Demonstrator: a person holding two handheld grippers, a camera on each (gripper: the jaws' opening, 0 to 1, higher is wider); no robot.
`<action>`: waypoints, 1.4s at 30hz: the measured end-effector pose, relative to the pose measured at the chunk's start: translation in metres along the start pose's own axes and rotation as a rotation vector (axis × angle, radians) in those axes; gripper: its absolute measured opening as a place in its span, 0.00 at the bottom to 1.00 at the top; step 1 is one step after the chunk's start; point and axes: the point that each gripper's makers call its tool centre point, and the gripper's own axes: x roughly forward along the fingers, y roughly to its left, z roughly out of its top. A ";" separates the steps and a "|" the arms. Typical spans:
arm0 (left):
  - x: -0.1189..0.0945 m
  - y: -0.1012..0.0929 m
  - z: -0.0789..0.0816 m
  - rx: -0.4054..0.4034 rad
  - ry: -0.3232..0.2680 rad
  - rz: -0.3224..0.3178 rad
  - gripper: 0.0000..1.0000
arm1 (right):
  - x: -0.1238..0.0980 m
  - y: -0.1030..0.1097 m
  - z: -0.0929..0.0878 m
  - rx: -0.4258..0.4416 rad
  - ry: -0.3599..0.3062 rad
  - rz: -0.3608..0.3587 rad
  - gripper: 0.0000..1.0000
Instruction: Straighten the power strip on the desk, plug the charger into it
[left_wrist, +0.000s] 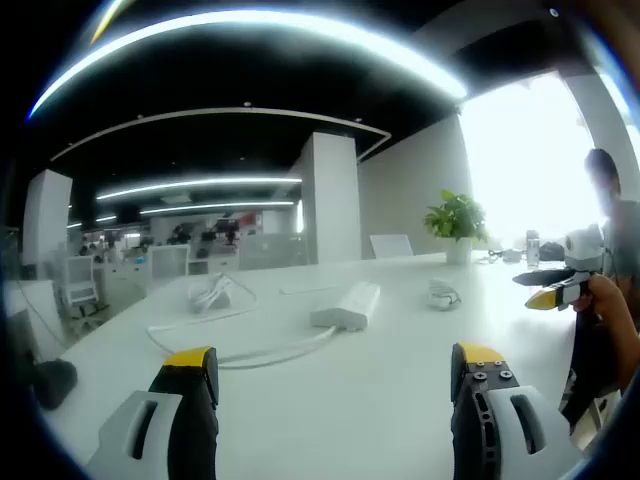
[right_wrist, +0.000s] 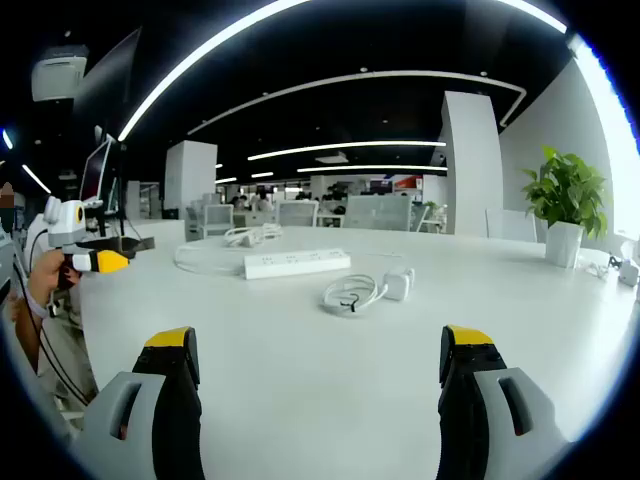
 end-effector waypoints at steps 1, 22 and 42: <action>0.000 0.000 0.000 0.000 -0.001 0.000 0.99 | 0.000 0.000 0.000 0.000 0.000 0.000 1.00; -0.002 -0.003 0.001 0.005 -0.002 -0.004 0.99 | -0.001 0.001 0.000 -0.004 0.001 0.002 1.00; -0.003 -0.004 0.006 0.049 0.022 -0.009 0.99 | -0.003 0.000 -0.001 0.002 0.000 -0.002 1.00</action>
